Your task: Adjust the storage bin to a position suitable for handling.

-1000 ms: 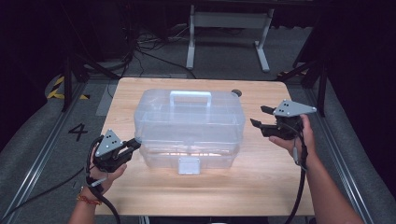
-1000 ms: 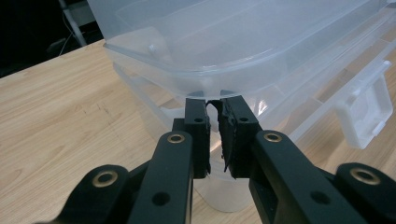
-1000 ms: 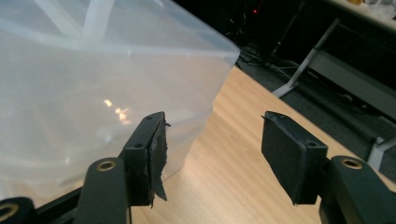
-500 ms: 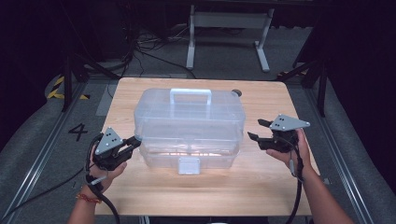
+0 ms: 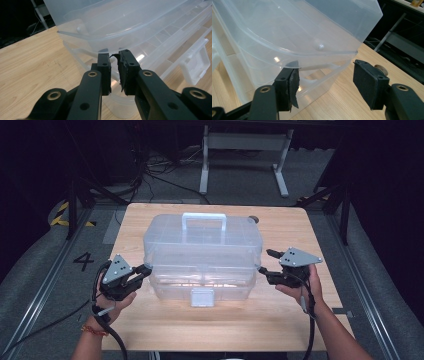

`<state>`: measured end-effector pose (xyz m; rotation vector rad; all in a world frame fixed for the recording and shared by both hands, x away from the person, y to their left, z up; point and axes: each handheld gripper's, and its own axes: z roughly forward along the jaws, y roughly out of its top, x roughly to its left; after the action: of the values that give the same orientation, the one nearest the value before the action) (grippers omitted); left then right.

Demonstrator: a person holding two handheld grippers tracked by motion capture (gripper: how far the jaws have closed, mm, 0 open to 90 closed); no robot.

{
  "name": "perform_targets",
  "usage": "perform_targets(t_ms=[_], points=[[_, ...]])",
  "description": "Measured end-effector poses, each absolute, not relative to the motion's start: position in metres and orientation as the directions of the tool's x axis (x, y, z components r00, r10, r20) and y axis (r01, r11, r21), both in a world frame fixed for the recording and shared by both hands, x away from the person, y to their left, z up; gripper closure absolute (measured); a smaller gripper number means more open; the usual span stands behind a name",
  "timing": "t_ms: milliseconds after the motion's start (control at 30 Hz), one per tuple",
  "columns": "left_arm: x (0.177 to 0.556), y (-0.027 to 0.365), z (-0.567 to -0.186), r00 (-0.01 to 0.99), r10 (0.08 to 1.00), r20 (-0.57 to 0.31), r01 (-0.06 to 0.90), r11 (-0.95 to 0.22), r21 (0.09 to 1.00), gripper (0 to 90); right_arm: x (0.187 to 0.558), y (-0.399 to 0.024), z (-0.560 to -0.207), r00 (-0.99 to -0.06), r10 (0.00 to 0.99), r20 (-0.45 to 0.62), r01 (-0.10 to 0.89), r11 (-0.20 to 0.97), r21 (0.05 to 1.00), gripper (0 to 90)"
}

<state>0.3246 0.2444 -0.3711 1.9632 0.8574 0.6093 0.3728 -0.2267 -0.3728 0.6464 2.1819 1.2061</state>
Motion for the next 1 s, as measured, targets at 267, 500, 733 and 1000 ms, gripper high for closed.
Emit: perform_targets(t_ms=[267, 500, 733, 1000], points=[[0.324, 0.246, -0.371, 0.639, 0.764, 0.086, 0.327, -0.371, 0.869, 73.1, 0.371, -0.226, -0.372, -0.718, 0.655, -0.234, 0.121, 0.449, 0.885, 39.2], [0.32, 0.249, -0.374, 0.632, 0.768, 0.106, 0.336, -0.394, 0.855, 67.9, 0.371, -0.225, -0.368, -0.701, 0.673, -0.236, 0.091, 0.413, 0.906, 41.9], [0.313, 0.255, -0.373, 0.623, 0.772, 0.127, 0.347, -0.417, 0.84, 60.6, 0.375, -0.225, -0.361, -0.685, 0.692, -0.23, 0.069, 0.376, 0.924, 44.8], [0.307, 0.265, -0.386, 0.604, 0.781, 0.157, 0.388, -0.461, 0.798, 53.2, 0.381, -0.225, -0.356, -0.678, 0.703, -0.217, 0.056, 0.343, 0.938, 47.6]])
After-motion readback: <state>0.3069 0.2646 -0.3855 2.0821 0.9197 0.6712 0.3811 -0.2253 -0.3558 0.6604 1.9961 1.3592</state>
